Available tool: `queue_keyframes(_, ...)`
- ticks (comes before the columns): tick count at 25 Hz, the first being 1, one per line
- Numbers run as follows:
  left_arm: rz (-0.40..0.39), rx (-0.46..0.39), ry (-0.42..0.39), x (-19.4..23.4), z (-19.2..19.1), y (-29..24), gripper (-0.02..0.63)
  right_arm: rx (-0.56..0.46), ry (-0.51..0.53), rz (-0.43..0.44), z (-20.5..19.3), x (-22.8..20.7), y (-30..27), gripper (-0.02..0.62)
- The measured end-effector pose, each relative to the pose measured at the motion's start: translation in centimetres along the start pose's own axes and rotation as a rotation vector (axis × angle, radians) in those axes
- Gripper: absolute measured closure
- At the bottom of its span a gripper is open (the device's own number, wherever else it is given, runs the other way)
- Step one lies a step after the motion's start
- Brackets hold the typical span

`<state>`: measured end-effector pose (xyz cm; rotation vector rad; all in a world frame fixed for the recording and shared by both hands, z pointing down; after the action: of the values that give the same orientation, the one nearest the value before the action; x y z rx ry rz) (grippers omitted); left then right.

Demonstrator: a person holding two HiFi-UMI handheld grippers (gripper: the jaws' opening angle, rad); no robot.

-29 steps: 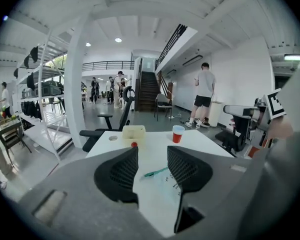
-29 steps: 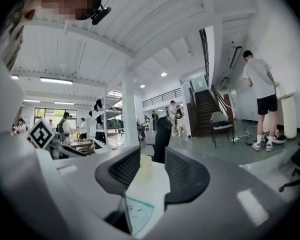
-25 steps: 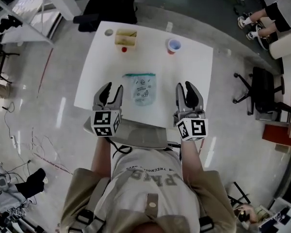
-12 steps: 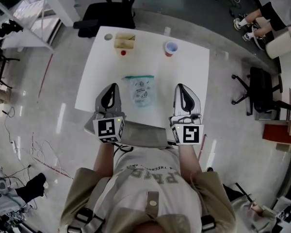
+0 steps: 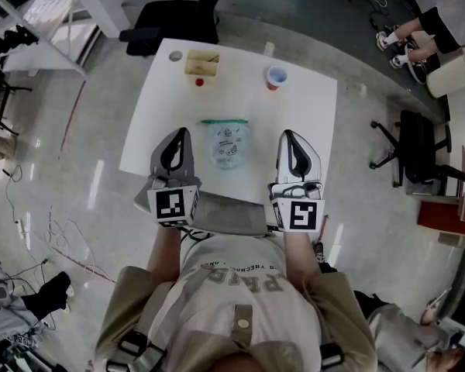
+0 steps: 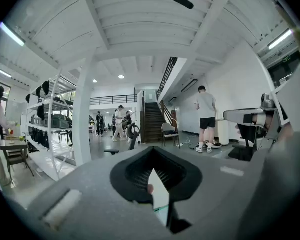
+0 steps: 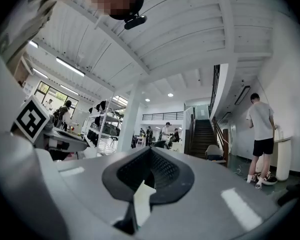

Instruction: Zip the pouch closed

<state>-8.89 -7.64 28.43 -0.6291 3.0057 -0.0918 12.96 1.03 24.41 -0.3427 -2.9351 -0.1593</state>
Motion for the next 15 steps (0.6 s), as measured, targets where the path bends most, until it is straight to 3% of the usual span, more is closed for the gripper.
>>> queue_keyframes(15, -0.003, 0.0, -0.017, 0.05, 0.07, -0.28, 0.592, -0.005, 0.002, 0.008, -0.17, 0.6, -0.55, 0.595)
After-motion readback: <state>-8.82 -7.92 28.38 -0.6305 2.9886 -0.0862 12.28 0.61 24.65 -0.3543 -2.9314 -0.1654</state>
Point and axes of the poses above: the fingertips, and each gripper's own axes: y backward along the fingers, x to its left, z out of its top, the point moved 4 cm from there along y, backward along the fingers, and after that the axes turned 10 degrees about z, right-handed, at the moved point
